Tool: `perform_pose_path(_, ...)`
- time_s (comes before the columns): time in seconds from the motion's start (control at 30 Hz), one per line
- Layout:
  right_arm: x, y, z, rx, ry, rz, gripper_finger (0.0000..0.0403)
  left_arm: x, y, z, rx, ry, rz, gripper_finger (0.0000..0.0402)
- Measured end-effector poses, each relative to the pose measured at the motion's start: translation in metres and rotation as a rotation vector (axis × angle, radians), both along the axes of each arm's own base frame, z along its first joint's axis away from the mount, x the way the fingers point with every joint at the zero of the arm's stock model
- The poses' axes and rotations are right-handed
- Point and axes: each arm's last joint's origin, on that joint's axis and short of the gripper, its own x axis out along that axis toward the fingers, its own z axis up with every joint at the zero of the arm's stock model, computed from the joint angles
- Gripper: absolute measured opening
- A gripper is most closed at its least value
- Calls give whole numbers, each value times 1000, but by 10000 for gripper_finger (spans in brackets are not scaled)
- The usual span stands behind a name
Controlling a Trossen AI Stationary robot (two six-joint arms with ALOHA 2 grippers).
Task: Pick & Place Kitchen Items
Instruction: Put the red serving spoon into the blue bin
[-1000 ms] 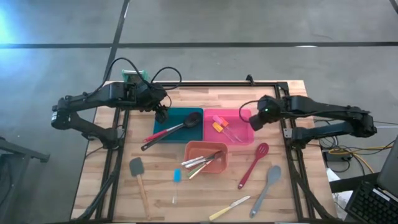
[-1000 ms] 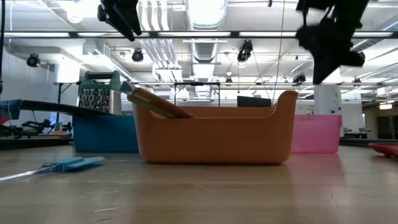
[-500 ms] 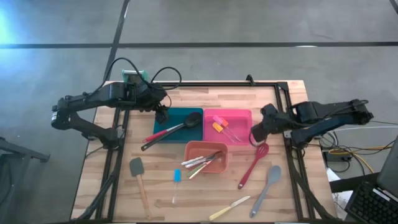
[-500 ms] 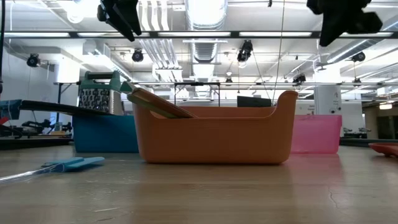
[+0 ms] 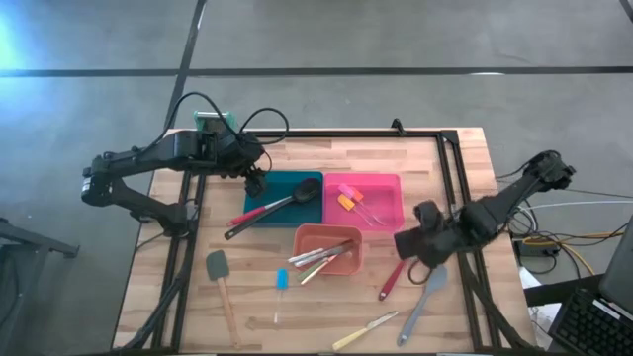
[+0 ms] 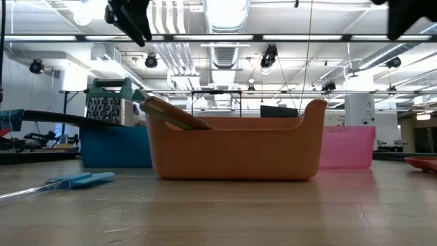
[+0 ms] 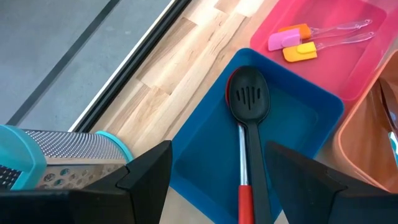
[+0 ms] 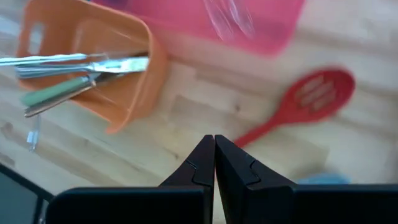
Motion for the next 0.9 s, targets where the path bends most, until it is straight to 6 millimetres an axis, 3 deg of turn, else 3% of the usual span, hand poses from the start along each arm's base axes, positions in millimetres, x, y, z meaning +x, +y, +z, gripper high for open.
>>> perform_pose_path(0.27, -11, 49, -23, 103, 94, -223, 8, 1, 0, 1, 17, 3, -25, 258)
perform_pose_path(0.47, -1, 73, -33, 213, 281, -218, 8, 2, 0, 1, 51, 20, -79, 258)
perform_pose_path(0.67, 12, 85, -26, 255, 305, -220, 8, 2, 0, 1, 76, 37, -118, 258)
perform_pose_path(0.9, 29, 72, -36, 197, 312, -275, 11, 3, 1, 1, 86, 37, -130, 258)
